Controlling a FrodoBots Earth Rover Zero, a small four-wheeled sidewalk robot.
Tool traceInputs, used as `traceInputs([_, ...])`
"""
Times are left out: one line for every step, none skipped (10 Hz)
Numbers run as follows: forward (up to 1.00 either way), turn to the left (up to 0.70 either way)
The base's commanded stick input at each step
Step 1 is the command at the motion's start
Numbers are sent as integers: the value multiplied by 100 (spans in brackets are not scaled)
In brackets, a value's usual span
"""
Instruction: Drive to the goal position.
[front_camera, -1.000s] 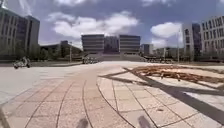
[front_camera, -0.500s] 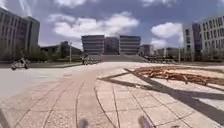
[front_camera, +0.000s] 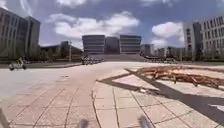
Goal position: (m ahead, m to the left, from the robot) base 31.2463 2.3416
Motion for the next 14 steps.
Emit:
traceInputs([70, 0])
traceInputs([70, 0])
traceInputs([70, 0])
traceInputs([70, 0])
traceInputs([70, 0])
traceInputs([70, 0])
traceInputs([70, 0])
traceInputs([70, 0])
traceInputs([70, 0])
traceInputs([70, 0])
traceInputs([70, 0])
traceInputs([70, 0])
traceInputs([70, 0])
traceInputs([70, 0])
